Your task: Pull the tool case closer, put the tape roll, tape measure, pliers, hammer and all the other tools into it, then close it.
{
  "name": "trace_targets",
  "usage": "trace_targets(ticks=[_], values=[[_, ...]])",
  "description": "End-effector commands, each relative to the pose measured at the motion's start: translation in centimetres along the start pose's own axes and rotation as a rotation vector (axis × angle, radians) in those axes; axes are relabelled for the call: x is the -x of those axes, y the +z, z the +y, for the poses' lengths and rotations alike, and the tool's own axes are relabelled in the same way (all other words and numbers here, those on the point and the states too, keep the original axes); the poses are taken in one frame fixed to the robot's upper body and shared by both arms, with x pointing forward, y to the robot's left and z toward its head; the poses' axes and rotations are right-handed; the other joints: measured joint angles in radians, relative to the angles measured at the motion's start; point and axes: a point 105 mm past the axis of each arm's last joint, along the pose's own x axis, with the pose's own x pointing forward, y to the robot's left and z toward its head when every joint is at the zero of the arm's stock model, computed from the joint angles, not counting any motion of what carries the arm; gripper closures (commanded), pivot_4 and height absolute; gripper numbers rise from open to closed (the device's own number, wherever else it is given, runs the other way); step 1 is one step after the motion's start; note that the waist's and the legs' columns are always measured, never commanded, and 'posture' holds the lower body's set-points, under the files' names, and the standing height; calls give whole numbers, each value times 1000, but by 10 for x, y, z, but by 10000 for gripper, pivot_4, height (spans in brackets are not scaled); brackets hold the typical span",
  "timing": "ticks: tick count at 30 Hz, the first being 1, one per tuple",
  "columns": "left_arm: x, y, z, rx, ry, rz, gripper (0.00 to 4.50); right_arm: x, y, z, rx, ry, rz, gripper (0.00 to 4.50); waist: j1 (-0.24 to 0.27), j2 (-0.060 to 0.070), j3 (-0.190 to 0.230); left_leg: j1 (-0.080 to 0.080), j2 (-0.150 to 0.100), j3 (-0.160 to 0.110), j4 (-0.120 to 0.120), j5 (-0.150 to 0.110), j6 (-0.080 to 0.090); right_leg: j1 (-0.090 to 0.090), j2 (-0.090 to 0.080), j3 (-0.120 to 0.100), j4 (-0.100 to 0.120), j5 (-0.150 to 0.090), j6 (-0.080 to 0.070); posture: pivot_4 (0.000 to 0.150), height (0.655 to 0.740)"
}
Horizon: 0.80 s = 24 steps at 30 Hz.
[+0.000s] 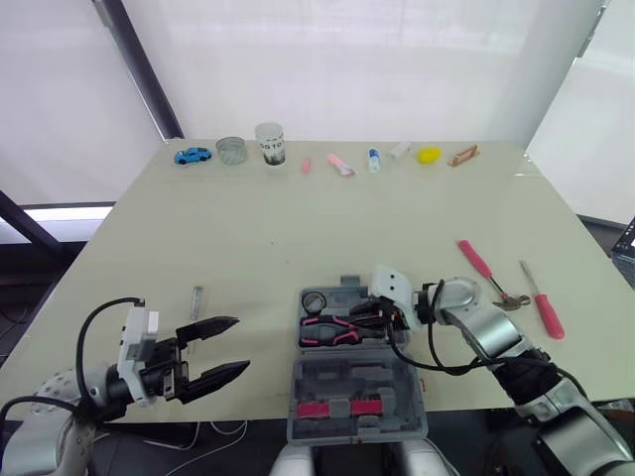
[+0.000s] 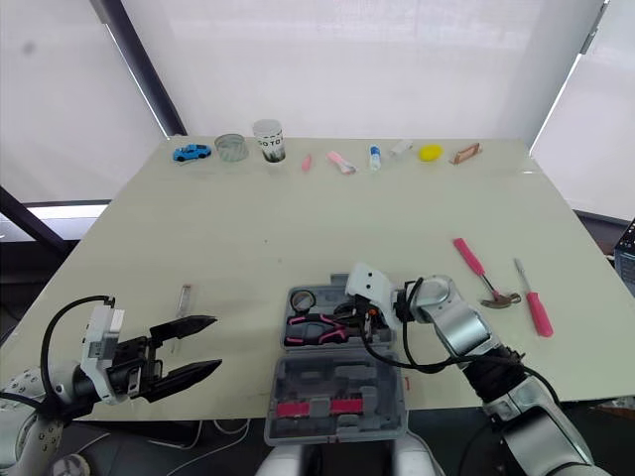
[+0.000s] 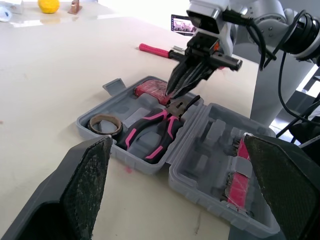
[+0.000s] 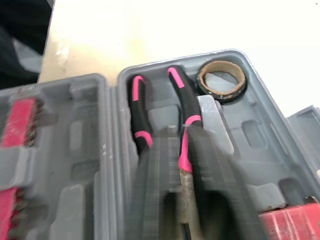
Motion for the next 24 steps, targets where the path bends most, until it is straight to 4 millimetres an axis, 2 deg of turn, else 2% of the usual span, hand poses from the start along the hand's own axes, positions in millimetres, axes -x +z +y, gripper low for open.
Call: trace_targets(ticks=[1,7,11,14,18,22,23,24], values=[[-2,5,-1,-36,-6,-6,0,-1,-8,-6,-4,-47,-3,44020,0,0,0,0,0,0,0,0,0,0,0,0,0,0,0,1500,7400],[-2,3,0,-38,9,-2,0,-10,-35,-7,-16,-72,104,44020,-2,0,0,1,0,1,0,0,0,0,0,1,0,0,0,1500,7400],[-2,2,0,-34,12,2,0,-10,-76,0,-58,-50,287,44020,-2,0,-2,4,0,1,0,0,0,2,0,1,1,0,0,1500,7400],[-3,0,1,-31,19,7,0,-12,-97,14,-113,7,374,44020,-2,1,-4,21,1,2,-4,0,0,19,0,1,-3,-3,-4,1500,7400],[-4,-4,1,-25,28,14,0,-17,-119,34,-131,83,469,44020,-1,3,-22,28,1,2,-6,0,0,23,0,2,-4,-4,-5,1500,7400],[-4,-9,1,-13,45,32,0,-17,-137,41,-187,85,541,44020,-2,-2,-35,40,2,1,-14,0,0,35,0,1,-12,-5,-7,1500,7400],[-3,-10,1,-14,50,40,0,-16,-142,43,-193,86,566,44020,-2,-1,-37,51,2,1,-21,0,0,42,-1,4,-15,-6,-8,1500,7400],[-3,-12,1,-14,59,44,0,-11,-150,44,-182,87,601,44020,-2,3,-41,54,3,1,-22,-1,0,45,-1,4,-15,-7,-8,1500,7400]])
